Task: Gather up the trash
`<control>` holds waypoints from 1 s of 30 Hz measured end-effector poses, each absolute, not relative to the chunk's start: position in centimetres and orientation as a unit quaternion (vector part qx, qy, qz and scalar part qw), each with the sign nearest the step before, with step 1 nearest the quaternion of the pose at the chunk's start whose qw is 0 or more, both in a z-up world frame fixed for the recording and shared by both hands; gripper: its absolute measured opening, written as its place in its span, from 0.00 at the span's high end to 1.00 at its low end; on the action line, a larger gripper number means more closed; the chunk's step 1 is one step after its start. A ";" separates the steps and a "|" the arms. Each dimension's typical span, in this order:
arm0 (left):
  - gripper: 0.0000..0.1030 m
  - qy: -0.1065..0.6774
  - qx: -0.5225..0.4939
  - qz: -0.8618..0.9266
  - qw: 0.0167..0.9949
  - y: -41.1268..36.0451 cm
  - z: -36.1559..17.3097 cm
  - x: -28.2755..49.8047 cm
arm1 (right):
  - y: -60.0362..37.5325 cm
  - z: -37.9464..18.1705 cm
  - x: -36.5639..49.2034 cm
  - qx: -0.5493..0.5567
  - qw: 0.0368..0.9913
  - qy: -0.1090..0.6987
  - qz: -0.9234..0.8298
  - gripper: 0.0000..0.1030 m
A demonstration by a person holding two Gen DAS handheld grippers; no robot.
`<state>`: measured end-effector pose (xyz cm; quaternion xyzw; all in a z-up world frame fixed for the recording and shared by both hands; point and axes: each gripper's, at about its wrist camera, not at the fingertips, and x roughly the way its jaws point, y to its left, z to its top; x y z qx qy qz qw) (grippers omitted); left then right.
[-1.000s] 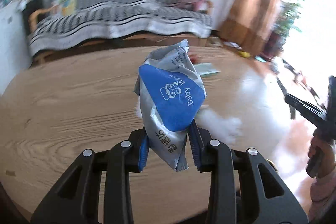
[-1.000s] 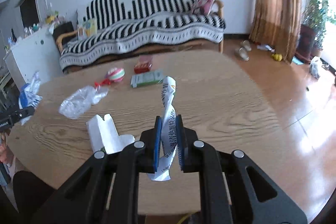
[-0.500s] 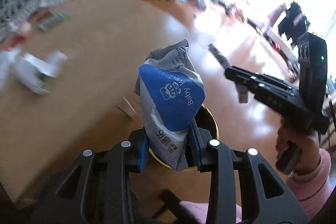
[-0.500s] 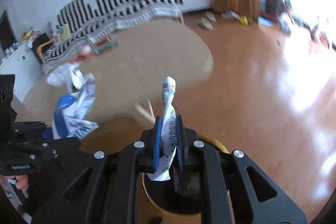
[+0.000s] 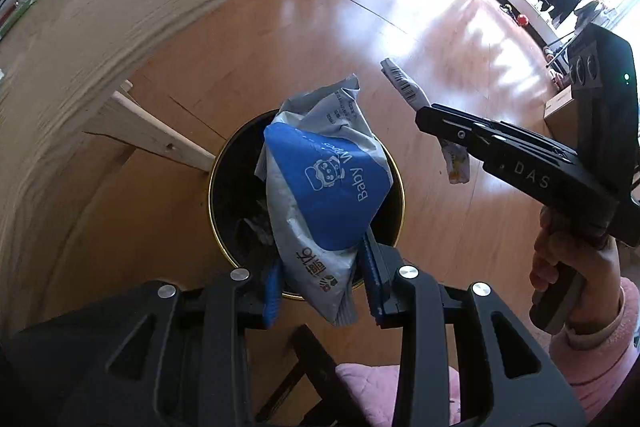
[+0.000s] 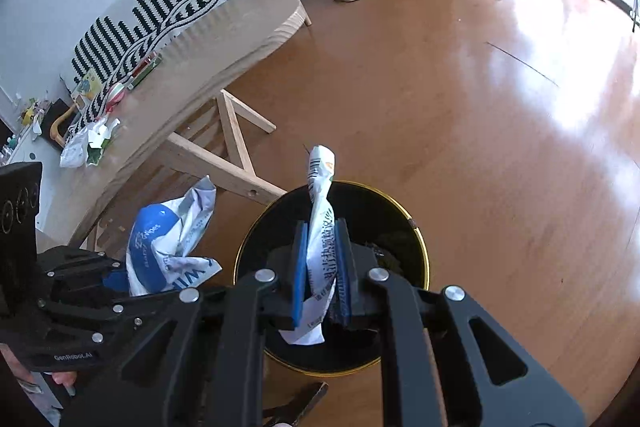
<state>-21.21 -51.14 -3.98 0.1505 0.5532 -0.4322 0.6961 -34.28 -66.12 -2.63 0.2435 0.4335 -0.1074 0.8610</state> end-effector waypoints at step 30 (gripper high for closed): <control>0.06 0.448 0.013 -0.162 0.879 -22.4 6.7 -8.1 | -59.0 2.3 -22.1 0.197 0.879 0.430 -0.061 0.06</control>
